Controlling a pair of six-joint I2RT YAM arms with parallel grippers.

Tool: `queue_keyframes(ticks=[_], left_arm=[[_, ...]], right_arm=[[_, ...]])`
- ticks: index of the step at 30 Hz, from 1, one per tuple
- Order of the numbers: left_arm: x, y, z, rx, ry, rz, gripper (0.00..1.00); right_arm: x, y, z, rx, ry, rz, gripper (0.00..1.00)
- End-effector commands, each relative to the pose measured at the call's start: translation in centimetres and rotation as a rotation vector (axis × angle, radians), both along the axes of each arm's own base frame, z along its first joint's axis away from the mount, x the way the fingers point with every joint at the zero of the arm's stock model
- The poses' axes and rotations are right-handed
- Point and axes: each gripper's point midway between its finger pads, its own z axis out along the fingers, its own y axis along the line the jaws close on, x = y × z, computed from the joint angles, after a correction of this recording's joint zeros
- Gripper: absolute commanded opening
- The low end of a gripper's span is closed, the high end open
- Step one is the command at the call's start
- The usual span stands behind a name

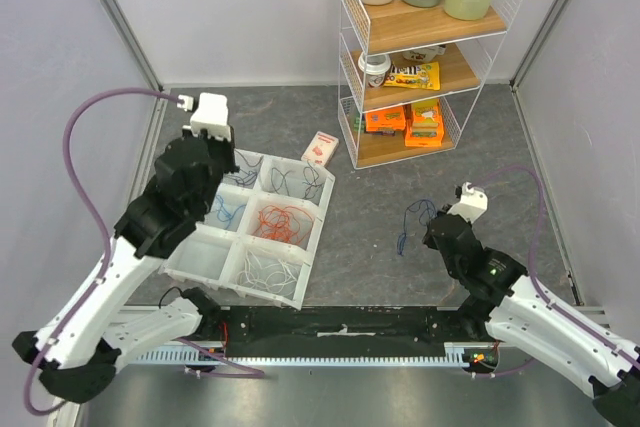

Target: Untangle the cables

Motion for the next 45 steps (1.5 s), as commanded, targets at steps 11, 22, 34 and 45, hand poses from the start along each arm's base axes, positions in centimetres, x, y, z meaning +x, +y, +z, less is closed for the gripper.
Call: queue_keyframes(ticks=[11, 22, 34, 45], left_arm=[[6.6, 4.0, -3.3, -0.197, 0.094, 0.184, 0.01], [8.1, 3.5, -4.9, -0.266, 0.168, 0.200, 0.02], [9.4, 7.5, -15.6, -0.302, 0.444, 0.475, 0.02], [10.0, 7.9, -22.1, -0.311, 0.762, 0.557, 0.02]], right_arm=[[1.8, 2.1, 2.1, -0.012, -0.042, 0.072, 0.00], [2.4, 4.9, 4.2, -0.047, -0.046, 0.238, 0.00], [3.5, 5.5, 3.2, -0.093, 0.006, 0.226, 0.00], [3.9, 3.0, 1.4, -0.378, 0.249, 0.213, 0.00]])
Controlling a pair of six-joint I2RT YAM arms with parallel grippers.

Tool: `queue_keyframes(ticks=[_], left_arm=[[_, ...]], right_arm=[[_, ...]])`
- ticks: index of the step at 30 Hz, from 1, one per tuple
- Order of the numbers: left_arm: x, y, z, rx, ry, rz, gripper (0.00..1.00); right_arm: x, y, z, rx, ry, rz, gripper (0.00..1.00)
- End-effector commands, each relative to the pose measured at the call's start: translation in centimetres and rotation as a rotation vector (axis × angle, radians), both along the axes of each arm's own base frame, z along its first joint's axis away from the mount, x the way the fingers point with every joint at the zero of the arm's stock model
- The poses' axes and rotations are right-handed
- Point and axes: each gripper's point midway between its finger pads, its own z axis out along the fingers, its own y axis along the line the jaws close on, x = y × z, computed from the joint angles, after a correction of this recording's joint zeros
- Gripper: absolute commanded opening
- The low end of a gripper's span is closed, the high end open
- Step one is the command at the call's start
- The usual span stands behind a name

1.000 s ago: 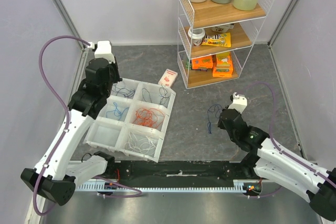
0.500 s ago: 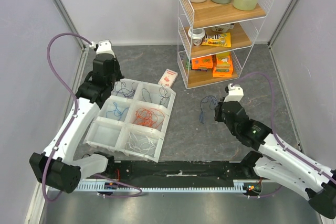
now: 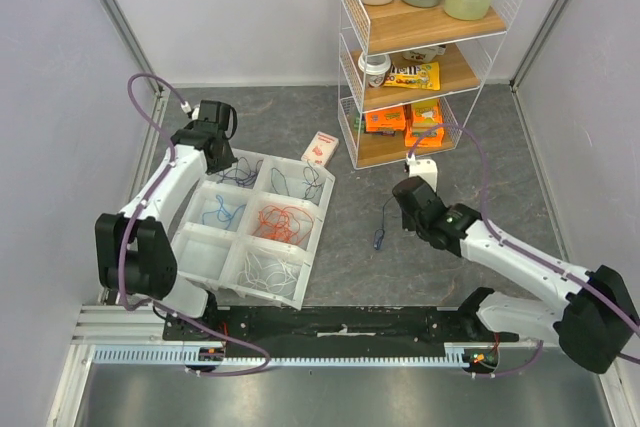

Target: Untangle the cables

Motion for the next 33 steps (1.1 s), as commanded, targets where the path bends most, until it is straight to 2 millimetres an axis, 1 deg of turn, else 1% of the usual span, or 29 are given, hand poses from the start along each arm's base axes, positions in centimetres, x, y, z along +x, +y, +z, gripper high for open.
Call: queue_keyframes(ticks=[1, 3, 5, 7, 10, 13, 14, 16, 17, 19, 21, 22, 23, 25, 26, 27, 28, 30, 32, 33], left_arm=[[0.5, -1.0, 1.2, -0.098, 0.002, 0.038, 0.02], [0.7, -1.4, 0.9, -0.124, 0.014, 0.038, 0.02], [1.0, -1.5, 0.3, -0.134, 0.023, 0.053, 0.02], [1.4, -1.3, 0.0, -0.129, 0.035, 0.059, 0.02], [2.3, -1.0, -0.1, -0.131, 0.049, 0.050, 0.02], [4.0, -1.6, 0.1, -0.146, 0.041, 0.006, 0.02], [4.9, -1.7, 0.6, -0.151, 0.027, -0.003, 0.02], [5.9, -1.9, 0.7, -0.165, 0.026, -0.012, 0.02], [6.6, -2.2, 0.5, -0.181, 0.021, -0.025, 0.02], [7.4, -2.8, -1.0, -0.244, 0.062, -0.061, 0.02], [7.1, -3.7, -3.0, -0.354, 0.158, -0.073, 0.02], [6.6, -3.8, -3.5, -0.390, 0.194, -0.070, 0.02], [6.4, -3.8, -3.9, -0.406, 0.207, -0.065, 0.02], [5.9, -3.8, -4.1, -0.413, 0.196, -0.053, 0.02], [5.8, -3.8, -3.7, -0.422, 0.179, -0.056, 0.04], [5.5, -4.1, -3.7, -0.432, 0.177, -0.058, 0.09], [5.4, -4.4, -3.3, -0.452, 0.170, -0.069, 0.17], [5.0, -5.0, -2.9, -0.486, 0.169, -0.080, 0.37], [4.6, -5.3, -2.4, -0.503, 0.162, -0.086, 0.48], [4.4, -5.4, -1.7, -0.509, 0.147, -0.094, 0.55]], right_arm=[[1.2, -1.2, 3.1, -0.132, 0.009, 0.002, 0.00], [1.7, -1.2, 3.1, -0.182, 0.026, 0.028, 0.00], [2.0, -0.9, 2.4, -0.200, 0.058, 0.049, 0.00], [2.1, 0.4, 1.6, -0.173, 0.091, 0.092, 0.00], [2.5, 2.2, 1.6, -0.139, 0.126, 0.157, 0.00], [3.4, 2.7, 1.8, -0.175, 0.114, 0.200, 0.00], [3.7, 2.7, 1.7, -0.187, 0.117, 0.204, 0.00], [4.3, 3.6, 1.5, -0.178, 0.129, 0.227, 0.00], [4.5, 4.1, 1.4, -0.172, 0.139, 0.249, 0.00], [4.5, 5.3, 1.5, -0.153, 0.158, 0.326, 0.00], [4.3, 6.4, 1.8, -0.115, 0.171, 0.407, 0.00], [4.0, 7.0, 1.9, -0.086, 0.179, 0.454, 0.00], [3.6, 7.6, 2.1, -0.040, 0.193, 0.500, 0.00], [3.4, 7.8, 2.4, 0.004, 0.195, 0.524, 0.00], [3.3, 7.8, 2.6, 0.034, 0.200, 0.533, 0.00], [3.4, 7.8, 2.9, 0.067, 0.196, 0.538, 0.00], [3.2, 7.8, 3.0, 0.103, 0.203, 0.547, 0.00], [3.0, 7.7, 3.2, 0.151, 0.203, 0.550, 0.00], [2.7, 7.6, 2.9, 0.187, 0.216, 0.553, 0.00], [2.6, 7.7, 2.9, 0.196, 0.218, 0.554, 0.00]])
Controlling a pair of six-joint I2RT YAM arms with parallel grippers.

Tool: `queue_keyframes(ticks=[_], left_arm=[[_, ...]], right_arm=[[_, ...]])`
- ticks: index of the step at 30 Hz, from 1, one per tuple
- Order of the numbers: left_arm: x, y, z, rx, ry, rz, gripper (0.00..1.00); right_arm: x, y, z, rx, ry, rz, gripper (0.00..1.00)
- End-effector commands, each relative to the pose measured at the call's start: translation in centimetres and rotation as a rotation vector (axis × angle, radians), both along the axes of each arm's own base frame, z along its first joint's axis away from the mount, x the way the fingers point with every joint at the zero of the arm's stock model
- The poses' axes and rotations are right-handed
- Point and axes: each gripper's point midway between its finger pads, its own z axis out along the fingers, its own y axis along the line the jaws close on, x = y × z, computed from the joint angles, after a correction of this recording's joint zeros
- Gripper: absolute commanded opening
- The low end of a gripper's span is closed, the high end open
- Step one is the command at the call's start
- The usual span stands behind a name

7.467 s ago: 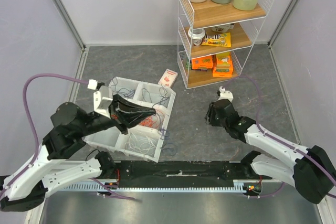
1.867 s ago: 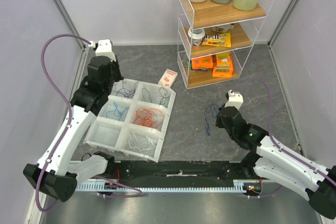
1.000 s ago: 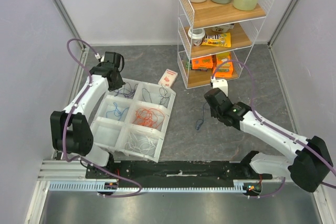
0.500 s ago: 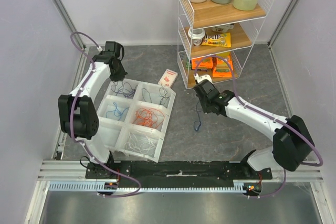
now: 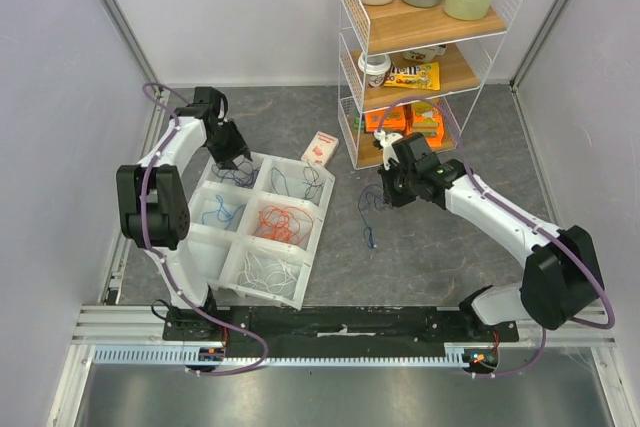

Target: Untangle the cables

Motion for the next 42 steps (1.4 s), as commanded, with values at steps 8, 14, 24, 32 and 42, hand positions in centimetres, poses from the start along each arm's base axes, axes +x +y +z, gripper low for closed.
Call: queue_keyframes(ticks=[8, 14, 24, 32, 42], left_arm=[[-2.9, -3.6, 7.7, -0.091, -0.200, -0.125, 0.86], [-5.7, -7.7, 9.8, -0.057, -0.282, -0.288, 0.86], [-11.4, -19.7, 15.0, -0.500, -0.663, -0.812, 0.82], [-13.0, -23.6, 13.8, -0.472, -0.755, -1.062, 0.79], [-10.9, -24.0, 11.8, -0.339, -0.727, -1.104, 0.55]], right_arm=[[-1.3, 2.8, 2.6, 0.212, 0.012, 0.124, 0.00], [-1.6, 4.1, 3.9, 0.252, 0.034, 0.198, 0.00], [-1.6, 7.9, 7.8, 0.384, 0.026, 0.372, 0.00], [-1.4, 9.0, 9.1, 0.398, 0.028, 0.430, 0.00], [-0.8, 8.9, 9.6, 0.381, 0.006, 0.442, 0.00]])
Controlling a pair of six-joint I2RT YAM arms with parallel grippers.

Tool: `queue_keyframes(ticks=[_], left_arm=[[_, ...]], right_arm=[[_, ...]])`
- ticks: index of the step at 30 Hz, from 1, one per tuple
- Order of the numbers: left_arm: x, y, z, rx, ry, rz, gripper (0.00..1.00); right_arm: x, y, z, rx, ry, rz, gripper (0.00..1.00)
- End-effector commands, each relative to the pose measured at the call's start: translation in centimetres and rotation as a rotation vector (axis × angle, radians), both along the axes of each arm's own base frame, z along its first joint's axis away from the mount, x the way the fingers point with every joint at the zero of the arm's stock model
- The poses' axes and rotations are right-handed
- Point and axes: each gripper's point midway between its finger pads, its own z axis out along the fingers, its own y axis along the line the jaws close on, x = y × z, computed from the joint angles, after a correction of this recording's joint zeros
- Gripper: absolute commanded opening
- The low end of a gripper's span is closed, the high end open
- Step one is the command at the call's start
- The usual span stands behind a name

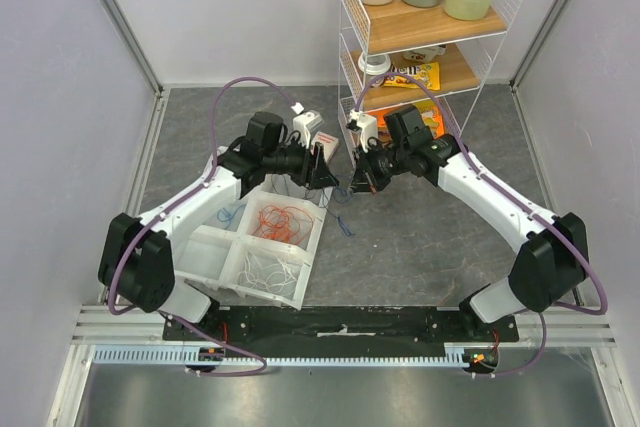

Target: Untangle the cables

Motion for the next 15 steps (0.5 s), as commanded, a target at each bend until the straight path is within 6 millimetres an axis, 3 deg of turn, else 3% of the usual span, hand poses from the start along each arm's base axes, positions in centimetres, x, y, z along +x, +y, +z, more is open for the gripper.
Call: queue_keyframes(ticks=[1, 5, 11, 15], left_arm=[[1.4, -0.3, 0.9, 0.035, -0.123, -0.027, 0.54], [1.2, -0.7, 0.8, 0.029, -0.106, -0.041, 0.46], [1.8, 0.0, 1.7, 0.062, -0.144, 0.002, 0.10], [1.3, 0.1, 3.5, 0.056, -0.172, -0.021, 0.02]], right_arm=[[0.4, 0.5, 1.7, 0.020, -0.045, 0.033, 0.00], [0.5, 0.5, 1.7, 0.019, -0.044, 0.031, 0.00], [1.1, 0.2, 1.6, -0.003, -0.059, -0.006, 0.00], [3.2, -2.0, 0.8, -0.114, -0.110, -0.165, 0.01]])
